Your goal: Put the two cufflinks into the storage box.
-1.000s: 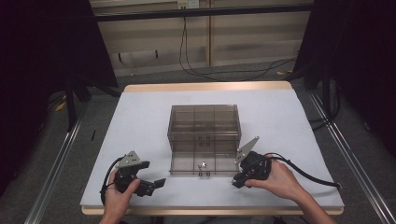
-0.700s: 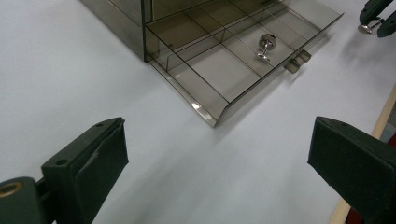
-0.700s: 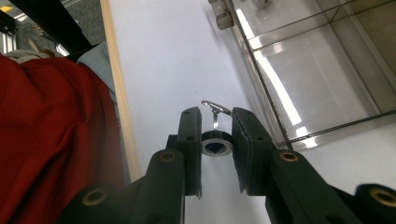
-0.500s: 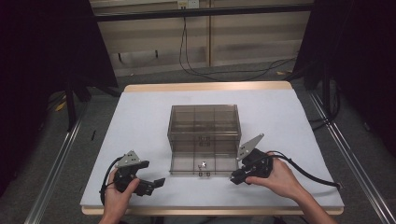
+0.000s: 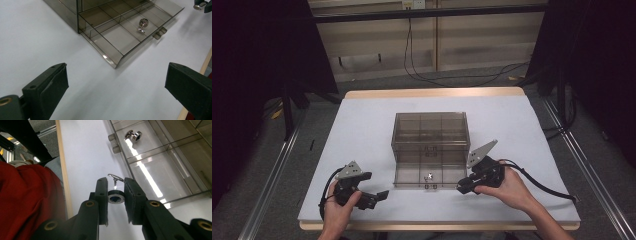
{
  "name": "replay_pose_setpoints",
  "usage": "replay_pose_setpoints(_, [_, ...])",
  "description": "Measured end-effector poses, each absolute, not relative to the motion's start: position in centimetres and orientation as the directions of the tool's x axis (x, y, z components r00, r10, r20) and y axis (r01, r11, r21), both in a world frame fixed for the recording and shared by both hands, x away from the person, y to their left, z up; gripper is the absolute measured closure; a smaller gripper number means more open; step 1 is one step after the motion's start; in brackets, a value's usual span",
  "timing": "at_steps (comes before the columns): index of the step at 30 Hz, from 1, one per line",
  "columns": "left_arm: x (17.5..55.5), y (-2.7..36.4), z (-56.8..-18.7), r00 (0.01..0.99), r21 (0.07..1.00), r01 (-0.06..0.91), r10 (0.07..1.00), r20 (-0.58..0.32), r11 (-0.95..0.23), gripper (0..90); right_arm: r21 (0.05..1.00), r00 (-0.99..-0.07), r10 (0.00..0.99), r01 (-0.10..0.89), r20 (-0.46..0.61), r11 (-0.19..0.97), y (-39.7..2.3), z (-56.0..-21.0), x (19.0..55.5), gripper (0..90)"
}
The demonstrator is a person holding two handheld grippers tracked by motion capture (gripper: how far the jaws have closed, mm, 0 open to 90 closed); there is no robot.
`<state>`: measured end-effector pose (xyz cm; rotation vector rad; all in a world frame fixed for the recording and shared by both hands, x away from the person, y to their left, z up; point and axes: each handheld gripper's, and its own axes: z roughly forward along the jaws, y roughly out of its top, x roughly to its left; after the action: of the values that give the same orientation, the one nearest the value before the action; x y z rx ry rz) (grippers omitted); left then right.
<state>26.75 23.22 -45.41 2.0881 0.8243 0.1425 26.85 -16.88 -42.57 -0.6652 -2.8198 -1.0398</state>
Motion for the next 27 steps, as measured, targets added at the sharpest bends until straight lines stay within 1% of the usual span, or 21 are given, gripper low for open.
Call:
replay_pose_setpoints(4, [26.8,23.2,-45.4,0.774,0.759,0.506,0.604,-0.189,-0.411,4.5,0.608,-0.907,0.375,0.410,0.193,0.680,-16.8,-42.3,27.0,74.2])
replay_pose_setpoints(10, [26.7,23.2,-45.4,0.774,0.758,0.504,0.606,-0.184,-0.414,4.5,0.624,-0.918,0.358,0.383,0.172,0.681,-15.8,-41.1,27.3,74.2])
replay_pose_setpoints(16, [26.7,23.3,-45.4,0.772,0.759,0.506,0.608,-0.186,-0.410,4.5,0.624,-0.915,0.362,0.390,0.180,0.677,-15.3,-41.4,28.4,74.2])
replay_pose_setpoints(27, [26.6,23.4,-45.3,0.775,0.769,0.496,0.605,-0.182,-0.404,4.5,0.635,-0.924,0.344,0.369,0.169,0.679,-13.8,-40.4,29.6,74.2])
